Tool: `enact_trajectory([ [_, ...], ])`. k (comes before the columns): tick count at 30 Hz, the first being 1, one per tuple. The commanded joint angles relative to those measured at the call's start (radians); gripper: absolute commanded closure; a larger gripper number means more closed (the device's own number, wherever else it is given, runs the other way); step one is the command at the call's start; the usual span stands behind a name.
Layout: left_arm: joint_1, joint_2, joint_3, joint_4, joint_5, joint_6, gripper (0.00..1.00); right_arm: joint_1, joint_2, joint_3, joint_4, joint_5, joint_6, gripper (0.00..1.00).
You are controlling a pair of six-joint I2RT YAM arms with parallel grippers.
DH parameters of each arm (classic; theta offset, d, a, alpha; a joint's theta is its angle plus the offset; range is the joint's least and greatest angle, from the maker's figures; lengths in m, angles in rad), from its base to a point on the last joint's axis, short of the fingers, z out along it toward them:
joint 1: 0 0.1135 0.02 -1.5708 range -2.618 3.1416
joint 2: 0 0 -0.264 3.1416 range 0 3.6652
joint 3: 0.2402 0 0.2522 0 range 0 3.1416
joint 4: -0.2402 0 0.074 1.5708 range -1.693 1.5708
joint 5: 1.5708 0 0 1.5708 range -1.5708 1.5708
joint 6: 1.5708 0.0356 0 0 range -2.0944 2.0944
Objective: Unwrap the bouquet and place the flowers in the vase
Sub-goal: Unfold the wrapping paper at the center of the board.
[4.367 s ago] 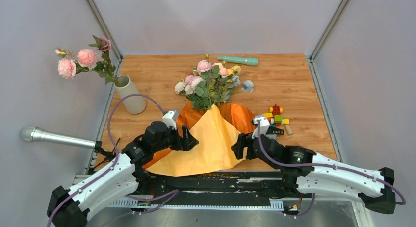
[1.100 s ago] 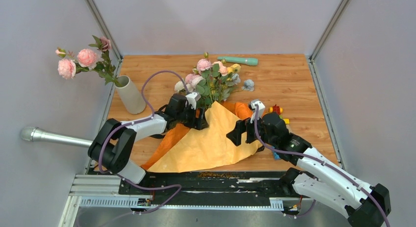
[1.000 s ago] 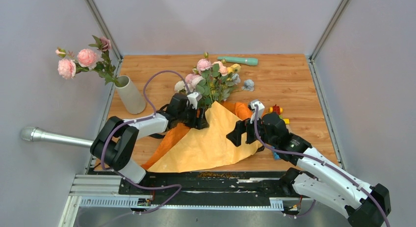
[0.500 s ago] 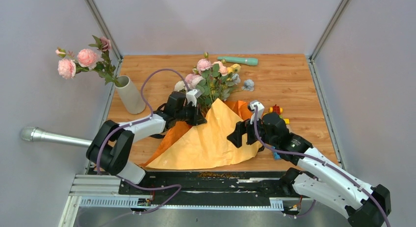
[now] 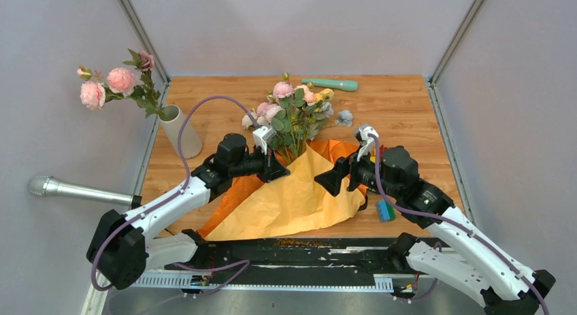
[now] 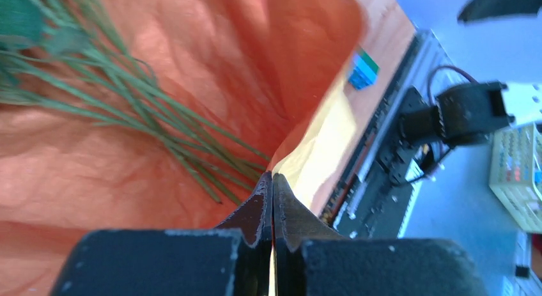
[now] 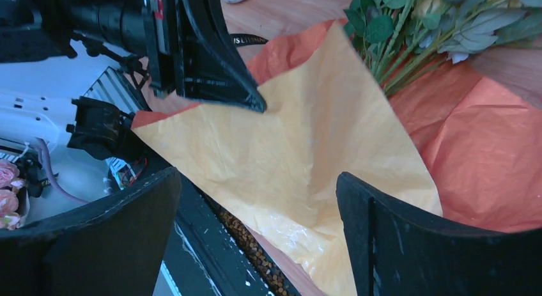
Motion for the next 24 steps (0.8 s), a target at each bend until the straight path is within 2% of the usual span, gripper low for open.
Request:
enact_trajectory([
  [1,-0.075,-0.095,-0.021,-0.077,0.009,0.021,1.0,-0.003,0.007,0.09,-0.023,0.001,-0.008,0.08],
  [8,-0.163,-0.21,-0.068,-0.079,0.095,0.021,1.0,-0.003,0.113,0.265,-0.015,-0.061,-0.058,0.07],
  [12,-0.227,-0.232,-0.071,-0.105,0.121,0.033,1.0,-0.003,0.213,0.335,-0.052,-0.023,-0.053,0.08],
  [18,-0.342,-0.238,-0.058,-0.111,0.149,0.031,1.0,-0.003,0.307,0.302,-0.076,0.012,-0.04,0.11],
  [24,-0.41,-0.261,-0.042,-0.13,0.113,0.034,1.0,-0.003,0.302,0.232,-0.073,0.055,-0.034,0.11],
])
